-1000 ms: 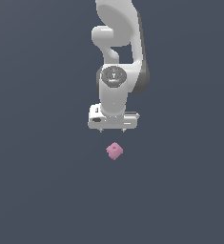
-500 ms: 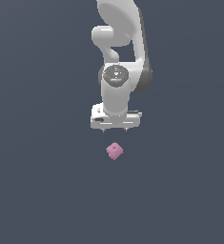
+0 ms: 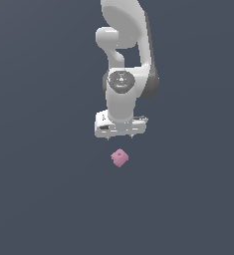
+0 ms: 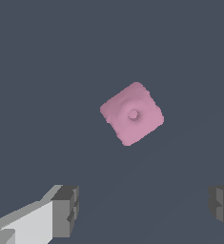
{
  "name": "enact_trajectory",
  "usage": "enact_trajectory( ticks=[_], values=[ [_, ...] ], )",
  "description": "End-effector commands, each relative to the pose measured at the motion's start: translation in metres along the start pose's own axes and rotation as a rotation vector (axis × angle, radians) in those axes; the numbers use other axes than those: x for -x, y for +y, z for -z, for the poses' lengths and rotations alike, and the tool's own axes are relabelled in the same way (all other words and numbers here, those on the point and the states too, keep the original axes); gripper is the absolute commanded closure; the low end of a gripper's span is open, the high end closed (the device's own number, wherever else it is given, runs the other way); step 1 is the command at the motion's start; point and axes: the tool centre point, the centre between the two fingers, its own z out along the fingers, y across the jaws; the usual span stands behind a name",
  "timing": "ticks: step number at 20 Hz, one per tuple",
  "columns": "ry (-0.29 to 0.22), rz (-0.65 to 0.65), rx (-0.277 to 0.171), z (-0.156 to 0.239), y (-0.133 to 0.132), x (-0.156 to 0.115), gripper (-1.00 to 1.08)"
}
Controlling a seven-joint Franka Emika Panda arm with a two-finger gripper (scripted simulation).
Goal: Pick up the object and move it to a goal position.
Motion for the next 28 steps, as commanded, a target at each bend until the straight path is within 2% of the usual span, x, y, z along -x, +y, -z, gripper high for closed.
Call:
enact_trajectory(
  ticks=[1, 18, 28],
  values=[
    [0.004, 0.036, 0.003, -0.003, 0.001, -0.003, -0.92],
    [0.052, 0.463, 0.03, -0.034, 0.004, -0.04, -0.92],
    [0.068, 0.597, 0.039, -0.044, 0.005, -0.052, -0.92]
  ],
)
